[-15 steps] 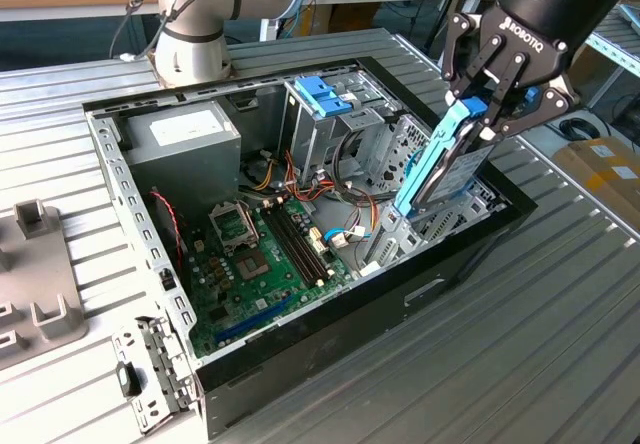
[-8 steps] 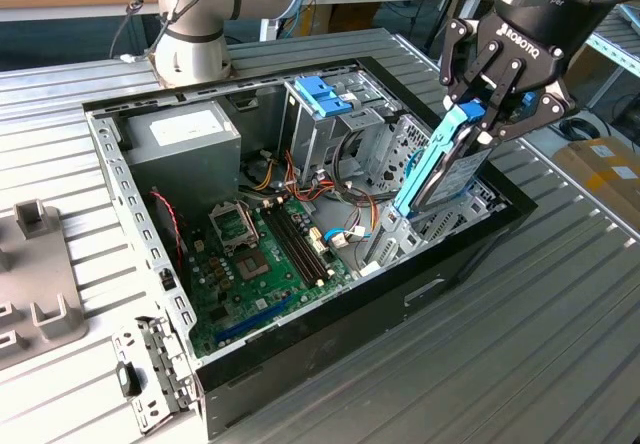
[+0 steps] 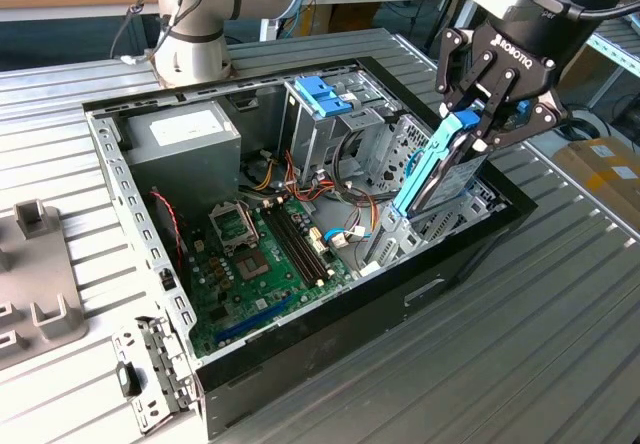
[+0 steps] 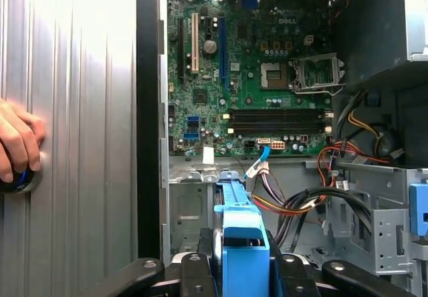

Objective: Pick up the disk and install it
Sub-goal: 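Insert the disk into the insertion slot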

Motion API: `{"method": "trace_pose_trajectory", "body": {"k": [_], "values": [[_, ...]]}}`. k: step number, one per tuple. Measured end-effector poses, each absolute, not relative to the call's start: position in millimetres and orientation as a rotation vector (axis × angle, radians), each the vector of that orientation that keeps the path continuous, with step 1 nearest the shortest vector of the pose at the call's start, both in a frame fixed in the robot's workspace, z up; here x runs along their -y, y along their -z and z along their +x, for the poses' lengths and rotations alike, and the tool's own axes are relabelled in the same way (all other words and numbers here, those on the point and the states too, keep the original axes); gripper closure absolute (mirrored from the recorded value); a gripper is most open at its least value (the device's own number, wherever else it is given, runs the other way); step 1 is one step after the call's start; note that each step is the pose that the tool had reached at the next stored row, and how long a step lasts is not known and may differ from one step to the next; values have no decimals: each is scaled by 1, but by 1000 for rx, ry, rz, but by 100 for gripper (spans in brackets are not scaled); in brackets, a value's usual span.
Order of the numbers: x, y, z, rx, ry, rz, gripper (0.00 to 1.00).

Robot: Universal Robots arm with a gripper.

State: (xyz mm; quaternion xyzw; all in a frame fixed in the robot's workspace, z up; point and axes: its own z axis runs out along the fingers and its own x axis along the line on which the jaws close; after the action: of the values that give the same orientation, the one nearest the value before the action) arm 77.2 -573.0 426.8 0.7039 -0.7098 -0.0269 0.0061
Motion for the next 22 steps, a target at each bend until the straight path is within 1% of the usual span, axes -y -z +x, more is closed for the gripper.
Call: {"method": "trace_pose_trajectory", "body": {"k": [22], "values": [[573,-401,77,2221,84,2203,63]]}}
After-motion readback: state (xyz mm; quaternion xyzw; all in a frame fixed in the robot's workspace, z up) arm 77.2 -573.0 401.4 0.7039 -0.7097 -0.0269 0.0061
